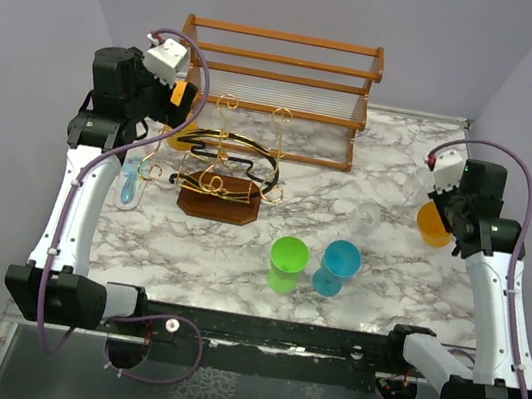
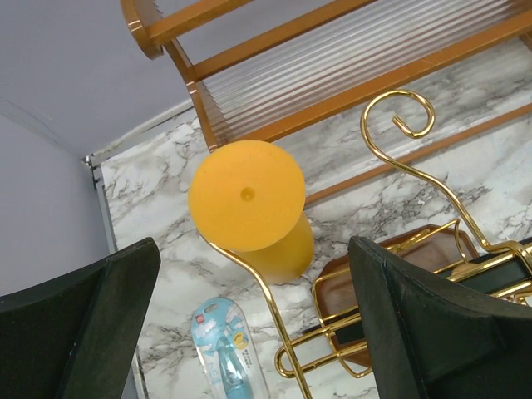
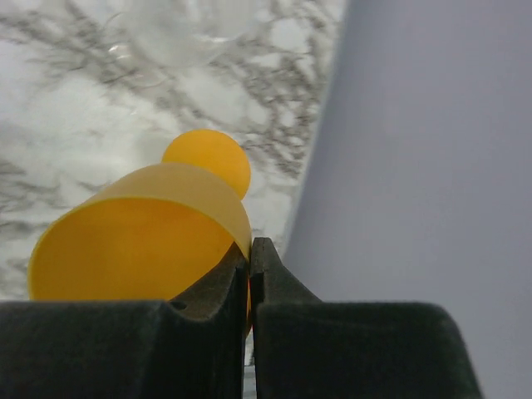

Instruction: Place the wine glass upside down on the wine glass rack

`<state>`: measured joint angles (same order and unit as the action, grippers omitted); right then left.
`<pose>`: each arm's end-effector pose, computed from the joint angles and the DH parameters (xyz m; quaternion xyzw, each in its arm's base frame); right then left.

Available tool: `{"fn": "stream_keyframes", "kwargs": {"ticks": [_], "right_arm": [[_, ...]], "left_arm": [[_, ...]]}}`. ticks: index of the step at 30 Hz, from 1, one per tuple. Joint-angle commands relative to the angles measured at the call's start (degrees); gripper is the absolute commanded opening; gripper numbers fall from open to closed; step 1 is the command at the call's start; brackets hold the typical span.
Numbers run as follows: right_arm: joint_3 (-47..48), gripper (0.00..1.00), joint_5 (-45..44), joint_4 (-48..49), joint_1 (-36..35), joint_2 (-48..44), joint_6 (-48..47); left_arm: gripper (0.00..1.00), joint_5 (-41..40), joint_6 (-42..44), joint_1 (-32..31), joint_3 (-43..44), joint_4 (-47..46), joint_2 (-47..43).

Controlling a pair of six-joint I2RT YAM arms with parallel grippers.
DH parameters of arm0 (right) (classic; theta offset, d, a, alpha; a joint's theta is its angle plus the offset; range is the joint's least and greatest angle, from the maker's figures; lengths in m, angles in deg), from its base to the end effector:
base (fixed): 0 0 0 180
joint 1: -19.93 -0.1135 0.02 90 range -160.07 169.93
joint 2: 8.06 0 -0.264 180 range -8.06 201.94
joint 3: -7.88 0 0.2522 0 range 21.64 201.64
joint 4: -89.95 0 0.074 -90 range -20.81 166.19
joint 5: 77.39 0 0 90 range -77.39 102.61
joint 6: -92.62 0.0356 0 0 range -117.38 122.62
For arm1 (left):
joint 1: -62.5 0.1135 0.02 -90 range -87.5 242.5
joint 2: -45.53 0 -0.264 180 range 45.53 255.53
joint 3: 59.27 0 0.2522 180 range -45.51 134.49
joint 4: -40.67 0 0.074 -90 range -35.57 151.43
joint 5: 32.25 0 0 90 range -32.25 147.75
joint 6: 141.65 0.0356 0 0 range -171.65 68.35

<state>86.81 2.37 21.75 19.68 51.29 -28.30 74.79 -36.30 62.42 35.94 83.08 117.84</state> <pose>0.1951 -0.0055 0.3433 -0.2200 0.9060 -0.1736 0.3173 0.2739 -0.0108 0.4271 0.1931 0.7889 -0.0441 0.5817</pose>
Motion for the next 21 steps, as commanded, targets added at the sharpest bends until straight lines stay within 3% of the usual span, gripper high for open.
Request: {"fn": "stream_keyframes", "kwargs": {"ticks": [1, 4, 9, 15, 21], "right_arm": [[5.8, 0.01, -15.4, 8.1, 0.4, -1.0, -4.9], [9.9, 0.01, -15.9, 11.8, 0.3, 0.5, -6.1], [19.9, 0.01, -6.8, 11.7, 0.3, 4.9, -2.2], [30.6, 0.01, 13.0, 10.7, 0.3, 9.5, 5.5], [35.7, 0.01, 42.4, 12.9, 0.3, 14.4, 13.6]], "left_arm": [[0.99, -3.5, -1.3, 0.1, 4.2, -0.7, -0.1], [0.99, -2.9, -1.2, 0.1, 5.4, -0.7, 0.0], [0.99, 2.6, -1.4, 0.1, 6.3, -0.4, -0.5], [0.99, 10.6, -4.0, 0.1, 7.2, -0.1, -0.6], [0.99, 19.8, -12.6, 0.1, 6.9, -4.7, -0.1]]}}
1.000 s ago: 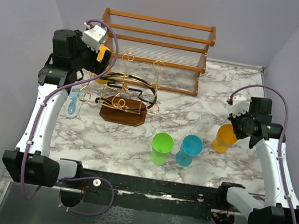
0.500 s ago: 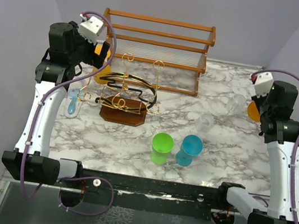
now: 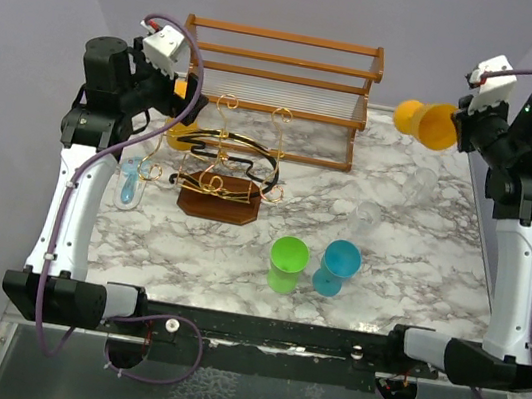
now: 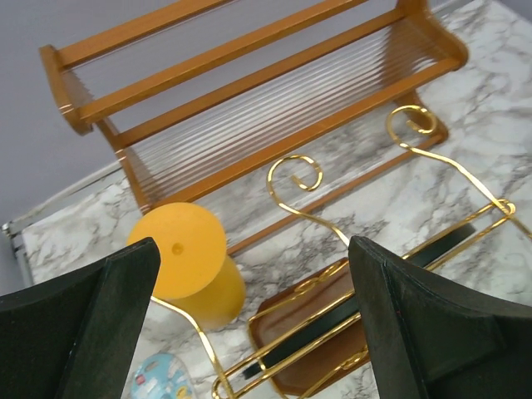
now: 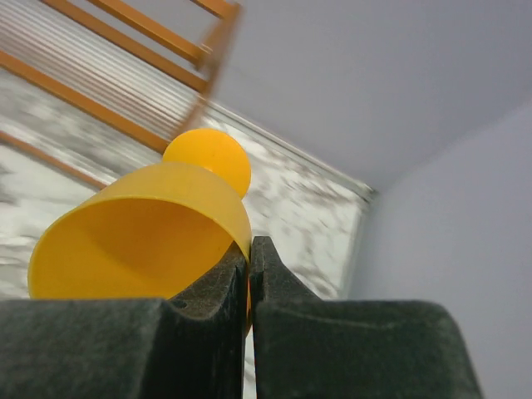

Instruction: Place the wine glass upside down on the wine glass rack

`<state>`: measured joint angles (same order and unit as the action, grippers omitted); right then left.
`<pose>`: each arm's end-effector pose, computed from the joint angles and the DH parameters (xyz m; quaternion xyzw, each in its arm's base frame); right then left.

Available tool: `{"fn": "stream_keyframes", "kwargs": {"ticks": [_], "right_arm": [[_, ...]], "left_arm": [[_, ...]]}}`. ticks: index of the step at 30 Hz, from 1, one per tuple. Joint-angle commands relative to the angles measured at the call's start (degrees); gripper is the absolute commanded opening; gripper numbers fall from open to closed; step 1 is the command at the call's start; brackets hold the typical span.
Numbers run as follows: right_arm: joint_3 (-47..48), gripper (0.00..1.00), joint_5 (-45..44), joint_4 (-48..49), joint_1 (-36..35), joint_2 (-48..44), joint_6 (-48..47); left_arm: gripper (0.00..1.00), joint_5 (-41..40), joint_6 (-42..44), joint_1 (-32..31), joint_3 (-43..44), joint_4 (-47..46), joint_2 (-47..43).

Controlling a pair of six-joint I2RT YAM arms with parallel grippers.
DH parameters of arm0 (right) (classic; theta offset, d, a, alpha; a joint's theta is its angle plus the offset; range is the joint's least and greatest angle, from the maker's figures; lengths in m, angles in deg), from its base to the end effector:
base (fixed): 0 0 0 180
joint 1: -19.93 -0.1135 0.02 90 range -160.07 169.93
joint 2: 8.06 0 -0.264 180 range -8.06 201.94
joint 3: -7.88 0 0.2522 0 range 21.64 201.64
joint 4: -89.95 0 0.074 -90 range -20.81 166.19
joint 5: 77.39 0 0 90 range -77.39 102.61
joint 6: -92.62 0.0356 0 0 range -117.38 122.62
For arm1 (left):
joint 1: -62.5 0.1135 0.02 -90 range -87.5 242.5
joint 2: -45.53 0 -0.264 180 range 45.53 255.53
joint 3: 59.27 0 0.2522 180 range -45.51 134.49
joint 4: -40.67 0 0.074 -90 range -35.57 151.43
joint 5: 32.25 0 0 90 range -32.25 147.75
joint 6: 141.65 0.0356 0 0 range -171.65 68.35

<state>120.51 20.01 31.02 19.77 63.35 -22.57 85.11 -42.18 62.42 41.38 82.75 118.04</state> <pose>0.2296 0.0052 0.4967 -0.2140 0.7779 -0.0767 0.5859 0.2655 -0.0167 0.4588 0.2089 0.7506 -0.1367 0.6118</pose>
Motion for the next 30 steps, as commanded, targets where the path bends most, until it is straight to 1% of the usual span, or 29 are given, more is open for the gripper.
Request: {"fn": "stream_keyframes", "kwargs": {"ticks": [1, 3, 7, 10, 12, 14, 17, 21, 30], "right_arm": [[1.6, 0.01, 28.1, 6.0, 0.2, 2.5, 9.5], [1.0, 0.01, 33.2, 10.8, 0.1, 2.8, 13.0], [0.9, 0.01, 41.5, 18.2, -0.3, 4.1, 19.7], [1.3, 0.01, 44.6, 22.0, -2.0, 5.4, 23.6], [1.4, 0.01, 42.9, 23.4, -4.8, 5.9, 24.4], [1.3, 0.01, 40.3, 24.4, -8.0, 6.5, 24.3], [1.4, 0.01, 40.1, 25.6, -10.2, 7.9, 25.6], [1.9, 0.01, 38.4, 25.6, -12.8, 9.2, 26.0], [2.0, 0.01, 36.0, 24.9, -15.5, 10.2, 25.0]], "left_arm": [[0.99, 10.9, -8.9, 0.0, 1.1, -5.6, -0.2], [0.98, 13.5, -12.4, -0.1, 0.2, -8.1, -0.1], [0.95, 16.3, -20.5, -0.3, -1.3, -13.5, 0.3], [0.91, 17.4, -25.8, -1.5, -1.4, -16.7, 1.1], [0.88, 17.7, -28.4, -3.2, -0.7, -17.9, 2.1], [0.87, 17.3, -29.2, -6.1, 0.6, -17.5, 3.2], [0.86, 16.1, -29.3, -10.6, 2.3, -16.8, 4.9], [0.83, 14.8, -31.4, -13.8, 3.6, -17.2, 7.2], [0.62, 13.6, -33.3, -17.7, 3.6, -17.8, 10.7]]}}
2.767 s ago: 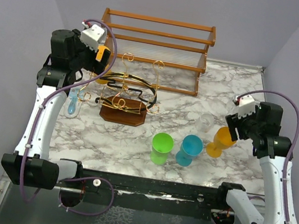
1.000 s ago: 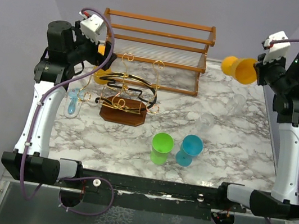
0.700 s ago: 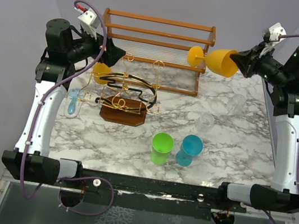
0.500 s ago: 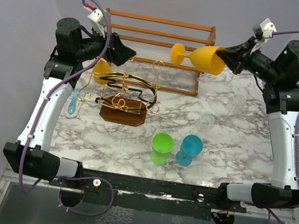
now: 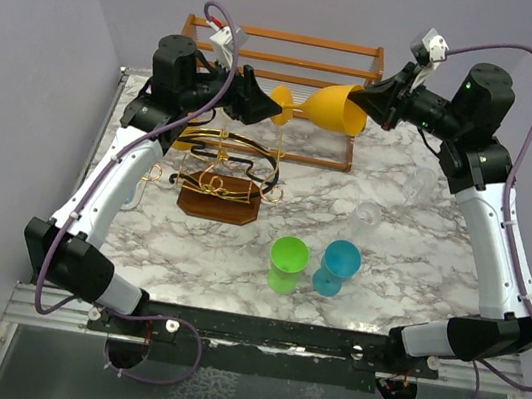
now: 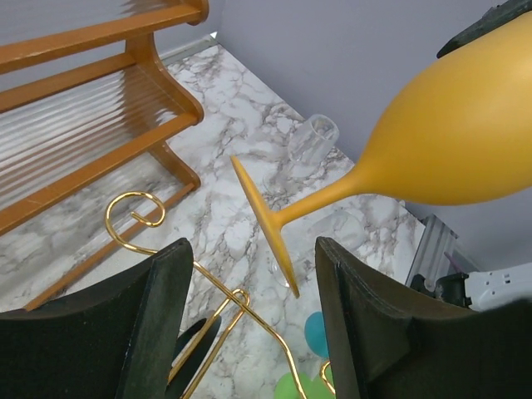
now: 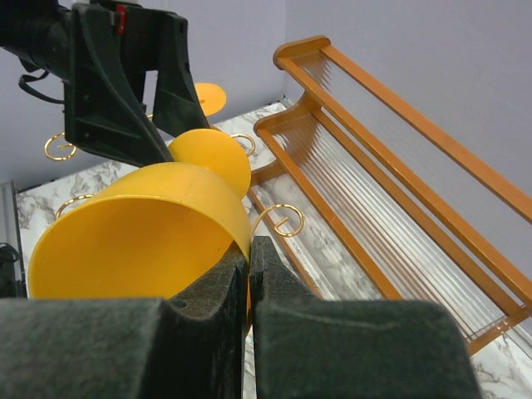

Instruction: Place the wine glass upside down on the wine glass rack

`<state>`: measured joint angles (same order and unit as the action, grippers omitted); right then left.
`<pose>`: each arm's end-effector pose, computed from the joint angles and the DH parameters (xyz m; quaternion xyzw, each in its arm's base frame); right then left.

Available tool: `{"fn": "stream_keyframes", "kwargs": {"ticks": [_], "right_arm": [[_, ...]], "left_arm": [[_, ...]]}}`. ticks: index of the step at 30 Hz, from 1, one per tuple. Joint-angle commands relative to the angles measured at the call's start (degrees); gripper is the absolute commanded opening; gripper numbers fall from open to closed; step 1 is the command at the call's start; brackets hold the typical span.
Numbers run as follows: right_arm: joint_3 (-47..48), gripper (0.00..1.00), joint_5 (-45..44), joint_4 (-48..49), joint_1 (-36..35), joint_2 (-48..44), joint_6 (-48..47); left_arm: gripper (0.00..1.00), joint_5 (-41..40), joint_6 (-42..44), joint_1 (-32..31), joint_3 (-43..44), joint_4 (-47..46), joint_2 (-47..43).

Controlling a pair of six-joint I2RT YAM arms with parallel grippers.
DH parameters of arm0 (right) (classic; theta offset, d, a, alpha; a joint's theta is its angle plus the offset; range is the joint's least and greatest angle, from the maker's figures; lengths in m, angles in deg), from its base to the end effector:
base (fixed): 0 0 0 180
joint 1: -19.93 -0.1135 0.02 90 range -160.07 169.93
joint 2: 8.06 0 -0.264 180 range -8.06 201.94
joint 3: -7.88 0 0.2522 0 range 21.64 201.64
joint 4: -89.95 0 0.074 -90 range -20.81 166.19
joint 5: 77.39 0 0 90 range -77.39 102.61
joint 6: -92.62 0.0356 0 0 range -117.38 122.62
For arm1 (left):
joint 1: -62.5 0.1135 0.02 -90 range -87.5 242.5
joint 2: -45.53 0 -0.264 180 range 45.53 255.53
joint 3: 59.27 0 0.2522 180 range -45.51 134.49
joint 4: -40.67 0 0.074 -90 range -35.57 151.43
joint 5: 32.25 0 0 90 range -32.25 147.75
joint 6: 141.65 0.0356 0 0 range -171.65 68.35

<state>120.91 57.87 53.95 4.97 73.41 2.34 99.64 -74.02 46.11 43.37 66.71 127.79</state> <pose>0.2780 0.1005 0.4989 -0.3489 0.6368 0.3602 0.5857 0.3011 -0.1133 0.4530 0.2036 0.7038 -0.4580 0.5035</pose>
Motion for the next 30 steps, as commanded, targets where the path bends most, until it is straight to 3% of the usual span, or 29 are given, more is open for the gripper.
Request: {"fn": "stream_keyframes", "kwargs": {"ticks": [1, 8, 11, 15, 18, 24, 30], "right_arm": [[1.6, 0.01, -1.9, 2.1, -0.8, 0.1, 0.1], [1.4, 0.01, -3.5, 1.9, -1.0, -0.2, -0.7], [1.1, 0.01, -5.1, 1.8, -1.0, -0.3, -1.5], [0.5, 0.01, -6.4, 1.9, -1.1, -0.3, -2.2], [0.3, 0.01, -6.7, 1.9, -1.2, -0.3, -2.5], [0.3, 0.01, -6.3, 1.9, -1.5, -0.2, -2.6], [-0.8, 0.01, -3.8, 2.6, -1.7, -0.4, -2.0]], "left_arm": [[0.58, -1.2, -1.4, -1.6, 1.7, -1.6, 1.2], [0.24, -1.0, -1.2, -2.2, 2.2, -1.0, 2.3], [0.23, -1.1, -1.0, -2.2, 2.0, -0.8, 2.0], [0.36, -1.7, -0.6, -2.2, 1.7, -0.4, 1.5], [0.37, -1.8, -0.5, -2.2, 1.5, -0.2, 1.3], [0.20, -1.1, -0.7, -2.2, 1.5, -0.5, 1.7], [0.14, 0.4, -1.3, -2.3, 0.9, -2.8, 2.1]]}}
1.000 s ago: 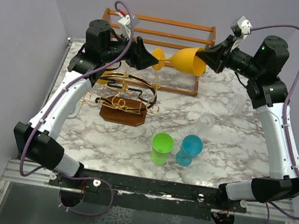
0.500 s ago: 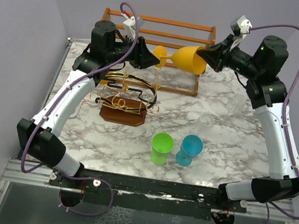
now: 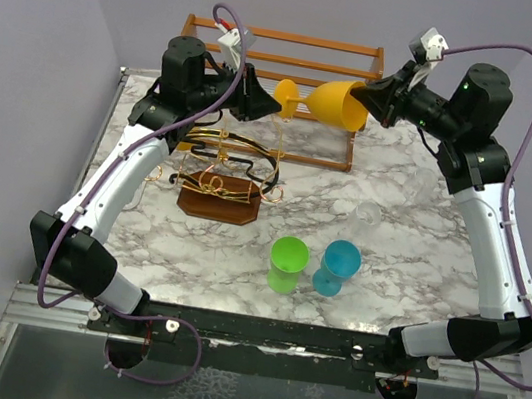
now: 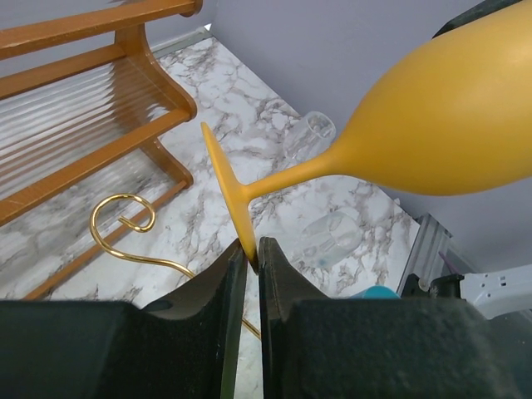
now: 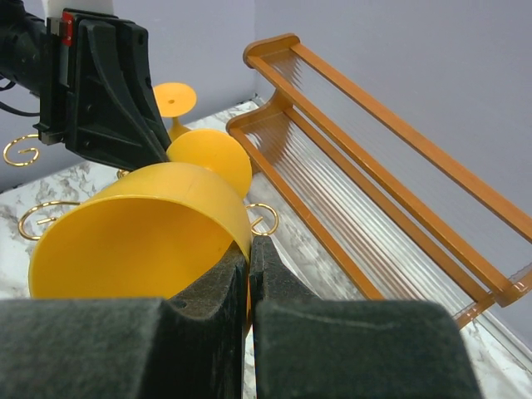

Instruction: Place the wine glass upside down on the wine glass rack

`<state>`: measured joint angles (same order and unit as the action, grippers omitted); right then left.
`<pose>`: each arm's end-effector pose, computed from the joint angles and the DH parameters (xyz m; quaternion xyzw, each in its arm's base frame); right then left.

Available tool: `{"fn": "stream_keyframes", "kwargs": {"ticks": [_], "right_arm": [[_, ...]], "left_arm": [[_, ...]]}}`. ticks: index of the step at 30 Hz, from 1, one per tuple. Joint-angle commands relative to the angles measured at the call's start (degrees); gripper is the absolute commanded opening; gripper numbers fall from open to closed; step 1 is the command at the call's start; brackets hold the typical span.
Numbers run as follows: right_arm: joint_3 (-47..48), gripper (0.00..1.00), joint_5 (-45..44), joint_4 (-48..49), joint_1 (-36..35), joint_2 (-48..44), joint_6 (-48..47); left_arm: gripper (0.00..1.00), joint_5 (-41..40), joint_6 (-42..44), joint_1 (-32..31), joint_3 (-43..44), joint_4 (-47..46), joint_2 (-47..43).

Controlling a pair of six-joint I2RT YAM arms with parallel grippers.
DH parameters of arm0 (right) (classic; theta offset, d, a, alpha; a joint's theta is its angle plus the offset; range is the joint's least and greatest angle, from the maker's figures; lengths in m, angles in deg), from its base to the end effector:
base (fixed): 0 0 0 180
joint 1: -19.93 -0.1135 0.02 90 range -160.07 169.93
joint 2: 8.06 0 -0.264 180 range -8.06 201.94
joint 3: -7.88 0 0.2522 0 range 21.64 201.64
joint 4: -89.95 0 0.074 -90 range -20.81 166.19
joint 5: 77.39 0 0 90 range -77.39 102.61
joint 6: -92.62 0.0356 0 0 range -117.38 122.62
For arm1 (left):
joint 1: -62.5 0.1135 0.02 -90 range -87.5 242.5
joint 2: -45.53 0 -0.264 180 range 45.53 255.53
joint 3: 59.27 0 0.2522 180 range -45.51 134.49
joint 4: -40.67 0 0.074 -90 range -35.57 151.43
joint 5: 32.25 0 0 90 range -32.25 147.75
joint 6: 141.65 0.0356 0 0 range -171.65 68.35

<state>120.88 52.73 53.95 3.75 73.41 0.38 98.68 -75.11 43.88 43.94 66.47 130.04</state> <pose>0.2786 0.1047 0.4986 -0.3403 0.6434 0.3274 0.6025 0.3088 -0.1287 0.4447 0.2016 0.7114 -0.4673 0.4848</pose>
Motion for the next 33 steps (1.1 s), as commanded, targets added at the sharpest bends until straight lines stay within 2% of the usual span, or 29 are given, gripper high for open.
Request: {"fn": "stream_keyframes", "kwargs": {"ticks": [1, 6, 9, 11, 18, 21, 26, 28, 33], "right_arm": [[-1.1, 0.01, 1.6, 2.8, -0.5, -0.6, 0.1], [-2.5, 0.01, 1.6, 3.3, -0.5, -1.1, 0.0], [-3.3, 0.01, 1.7, 3.3, -0.5, -1.5, -0.3], [-3.9, 0.09, 1.3, 3.3, -0.5, -1.9, -0.8], [-5.3, 0.52, -2.8, 1.3, -0.5, -4.1, -4.6], [-5.8, 0.66, -5.0, 0.1, -0.5, -5.3, -6.3], [-5.8, 0.77, -9.4, -2.3, -0.5, -7.1, -9.0], [-6.1, 0.85, -11.3, -3.2, -0.5, -7.7, -10.3], [-8.3, 0.89, -14.4, -3.8, -0.5, -8.9, -13.9]], "left_arm": [[0.13, 1.5, -0.2, -0.1, 0.2, -2.8, -0.2], [0.00, 1.1, 0.5, -0.1, -0.2, -3.1, -0.2], [0.00, 0.8, 2.1, 0.0, -0.6, -3.5, -0.8], [0.00, -0.2, 3.7, 0.0, -0.3, -2.5, -1.3], [0.00, -6.2, 11.5, 1.3, 1.2, 2.4, -3.3], [0.00, -8.2, 13.8, 2.8, 2.0, 3.9, -4.4], [0.00, -15.4, 21.1, 4.9, 4.0, 7.7, -6.5], [0.00, -20.0, 25.2, 4.9, 5.0, 9.5, -7.1], [0.00, -30.9, 33.7, 4.9, 6.5, 12.1, -8.2]]}}
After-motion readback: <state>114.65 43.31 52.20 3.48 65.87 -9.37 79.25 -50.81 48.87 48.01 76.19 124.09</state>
